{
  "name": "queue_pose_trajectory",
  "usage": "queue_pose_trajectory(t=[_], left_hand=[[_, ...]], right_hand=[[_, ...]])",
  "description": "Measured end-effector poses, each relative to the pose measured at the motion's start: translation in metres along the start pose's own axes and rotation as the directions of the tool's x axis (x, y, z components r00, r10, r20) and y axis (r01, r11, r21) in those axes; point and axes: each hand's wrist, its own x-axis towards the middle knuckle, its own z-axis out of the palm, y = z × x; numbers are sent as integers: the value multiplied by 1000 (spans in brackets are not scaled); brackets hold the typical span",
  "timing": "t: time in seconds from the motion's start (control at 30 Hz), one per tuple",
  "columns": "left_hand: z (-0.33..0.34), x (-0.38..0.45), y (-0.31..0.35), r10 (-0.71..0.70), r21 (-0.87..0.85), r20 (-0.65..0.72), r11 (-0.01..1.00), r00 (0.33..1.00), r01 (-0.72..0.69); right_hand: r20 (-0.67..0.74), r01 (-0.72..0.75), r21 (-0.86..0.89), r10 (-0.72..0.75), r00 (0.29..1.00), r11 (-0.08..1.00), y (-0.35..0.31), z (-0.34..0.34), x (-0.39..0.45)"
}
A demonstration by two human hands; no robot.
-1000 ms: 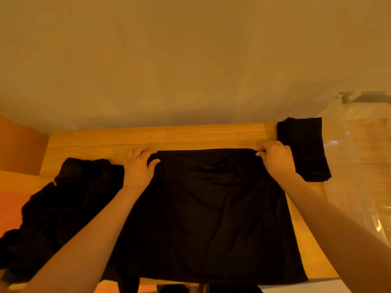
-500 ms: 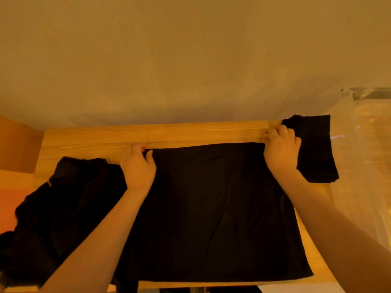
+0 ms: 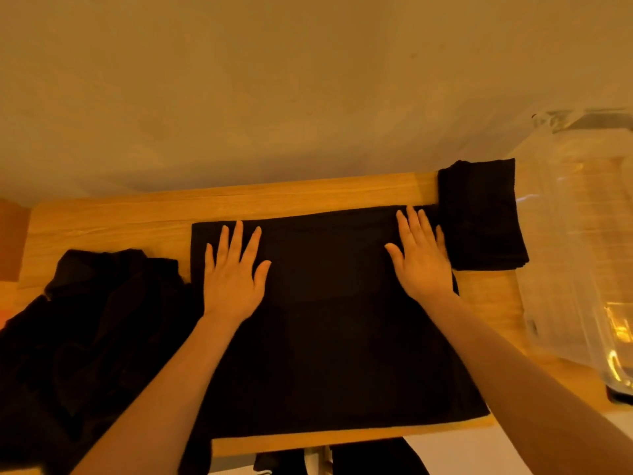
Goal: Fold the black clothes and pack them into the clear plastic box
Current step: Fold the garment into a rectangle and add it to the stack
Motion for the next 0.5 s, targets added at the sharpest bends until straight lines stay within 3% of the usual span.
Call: queue_pose_trajectory(t=[0.17,0.37,0.43,0.5], left_hand=[[-8,-3,1,-7,1,34,1000,999,7],[-7,-72,23,209,24,-18,978,978,-209],[3,-105,21,201,17,3,979,980,-201],[9,-132,14,144,13,-3,989,990,-144]], right_hand=[[10,-115,33,114,993,993,-9,-14,-2],[-18,257,23,-257,966,966,-44,-8,-74],[24,172,53,-174,984,984,-30,6,-101],[-5,-5,132,5,1000,991,-2,13,-124]])
